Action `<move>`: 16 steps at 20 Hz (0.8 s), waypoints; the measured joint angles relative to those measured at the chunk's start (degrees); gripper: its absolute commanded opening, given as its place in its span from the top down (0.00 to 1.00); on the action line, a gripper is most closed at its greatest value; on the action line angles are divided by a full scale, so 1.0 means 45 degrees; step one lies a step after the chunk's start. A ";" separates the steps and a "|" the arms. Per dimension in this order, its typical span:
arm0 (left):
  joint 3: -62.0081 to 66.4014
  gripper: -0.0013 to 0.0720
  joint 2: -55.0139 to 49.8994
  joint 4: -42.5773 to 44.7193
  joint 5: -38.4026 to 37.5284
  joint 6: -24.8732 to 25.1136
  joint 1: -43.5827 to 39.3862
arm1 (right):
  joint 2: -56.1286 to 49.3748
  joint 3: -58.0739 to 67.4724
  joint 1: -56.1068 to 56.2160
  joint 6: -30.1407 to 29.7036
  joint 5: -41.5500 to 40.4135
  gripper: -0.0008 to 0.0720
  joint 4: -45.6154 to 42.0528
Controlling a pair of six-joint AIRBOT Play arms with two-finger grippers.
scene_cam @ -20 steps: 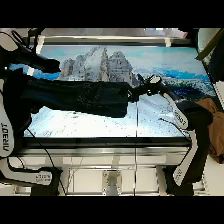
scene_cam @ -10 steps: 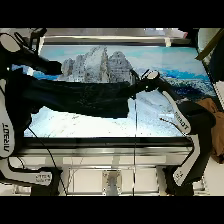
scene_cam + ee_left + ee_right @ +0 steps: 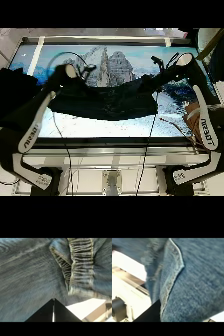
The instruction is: Fold the clothes and pants, and hang the long-sleeved shirts on hangers.
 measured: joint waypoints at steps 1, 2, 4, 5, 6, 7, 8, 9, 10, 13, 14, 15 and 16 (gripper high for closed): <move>-0.0092 0.97 -0.0379 -0.0005 0.0432 -0.0005 -0.0447 | 0.0209 0.0092 0.0039 0.0068 0.0097 0.94 0.0146; -0.0160 0.97 -0.0738 0.0000 0.0835 -0.0107 -0.0845 | 0.0359 0.0194 0.0146 0.0136 0.0146 0.94 0.0253; -0.0243 0.97 -0.1268 0.0000 0.1549 -0.0321 -0.1365 | 0.0539 0.0335 0.0495 0.0267 -0.0117 0.94 0.0534; -0.0267 0.97 -0.1452 0.0000 0.1783 -0.0442 -0.1530 | 0.0597 0.0389 0.0758 0.0316 -0.0364 0.94 0.0743; -0.0272 0.97 -0.1545 0.0005 0.1991 -0.0491 -0.1613 | 0.0631 0.0418 0.1064 0.0345 -0.0729 0.94 0.0850; -0.0272 0.97 -0.1617 0.0010 0.2147 -0.0539 -0.1637 | 0.0670 0.0442 0.1389 0.0374 -0.1137 0.94 0.0918; -0.0277 0.97 -0.1642 0.0019 0.2259 -0.0583 -0.1617 | 0.0685 0.0466 0.1792 0.0403 -0.1647 0.94 0.0976; -0.0277 0.97 -0.1622 0.0005 0.2336 -0.0602 -0.1545 | 0.0695 0.0481 0.2210 0.0403 -0.2215 0.94 0.1039; -0.0277 0.97 -0.1549 0.0015 0.2351 -0.0646 -0.1409 | 0.0709 0.0491 0.2681 0.0403 -0.2861 0.94 0.1098; -0.0282 0.97 -0.0865 0.0087 0.1749 -0.0670 -0.0695 | 0.0709 0.0505 0.4070 0.0452 -0.4872 0.94 0.0855; -0.0282 0.97 -0.0510 0.0175 0.1287 -0.0675 -0.0364 | 0.0661 0.0505 0.4527 0.0568 -0.5576 0.94 0.0738; -0.0282 0.97 -0.0097 0.0369 0.0767 -0.0675 0.0015 | 0.0568 0.0500 0.4959 0.0777 -0.6227 0.94 0.0631; -0.0282 0.97 0.0316 0.0568 0.0151 -0.0675 0.0398 | 0.0461 0.0500 0.5348 0.0918 -0.6868 0.94 0.0578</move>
